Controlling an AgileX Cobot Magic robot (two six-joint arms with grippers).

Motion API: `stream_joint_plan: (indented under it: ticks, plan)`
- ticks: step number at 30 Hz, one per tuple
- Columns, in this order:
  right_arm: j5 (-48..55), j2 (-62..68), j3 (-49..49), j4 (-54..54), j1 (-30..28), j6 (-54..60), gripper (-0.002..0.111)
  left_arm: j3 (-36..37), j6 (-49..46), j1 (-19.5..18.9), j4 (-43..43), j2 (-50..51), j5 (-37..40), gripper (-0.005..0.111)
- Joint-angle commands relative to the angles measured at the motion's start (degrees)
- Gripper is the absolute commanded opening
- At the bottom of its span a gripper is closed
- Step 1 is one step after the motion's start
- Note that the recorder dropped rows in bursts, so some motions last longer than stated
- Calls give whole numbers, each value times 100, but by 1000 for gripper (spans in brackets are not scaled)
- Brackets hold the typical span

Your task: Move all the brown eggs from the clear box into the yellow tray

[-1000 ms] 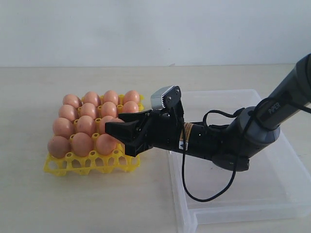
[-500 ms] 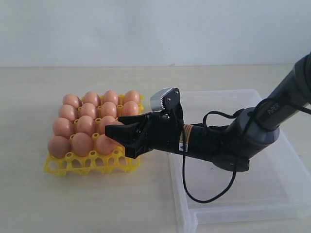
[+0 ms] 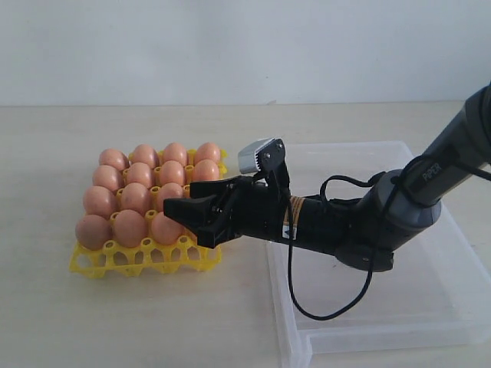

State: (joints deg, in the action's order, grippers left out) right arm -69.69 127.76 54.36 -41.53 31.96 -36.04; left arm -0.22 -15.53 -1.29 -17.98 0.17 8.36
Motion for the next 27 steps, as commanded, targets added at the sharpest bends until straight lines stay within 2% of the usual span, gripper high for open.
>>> stream_joint_plan:
  ticks: [1, 5, 7, 9, 11, 14, 19, 21, 23, 25, 27]
  plan:
    - [-28, -17, 8, 199, -14, 9, 59, 22, -1, -12, -30, -17, -83, 4]
    - [-28, -306, 8, 455, -14, 9, 59, 22, -1, -12, -30, -17, -83, 4]
    - [-28, -528, 8, 354, -14, 9, 53, 22, -1, -12, -30, -17, -83, 4]
    - [-28, -810, 8, 112, -14, 43, 32, 22, -1, -12, -30, -17, -83, 4]
    - [-28, -1118, 8, -167, -14, 194, 3, 22, -1, -12, -30, -17, -83, 4]
    - [453, -1572, 8, -254, -14, 453, -1, 22, -1, -12, -30, -17, -83, 4]
    - [2795, -2396, 8, 68, -14, 1265, 0, 22, -1, -12, -30, -17, -83, 4]
    - [3860, -2719, 8, 655, -14, 1774, 0, 22, -1, -12, -30, -17, -83, 4]
    - [5016, -3123, 8, 2332, -14, 3086, 0, 22, -1, -12, -30, -17, -83, 4]
    - [5656, -3488, 8, 4220, -14, 5112, 0, 22, -1, -12, -30, -17, -83, 4]
    - [6015, -3774, 8, 5045, -14, 5837, 0, 22, -1, -12, -30, -17, -83, 4]
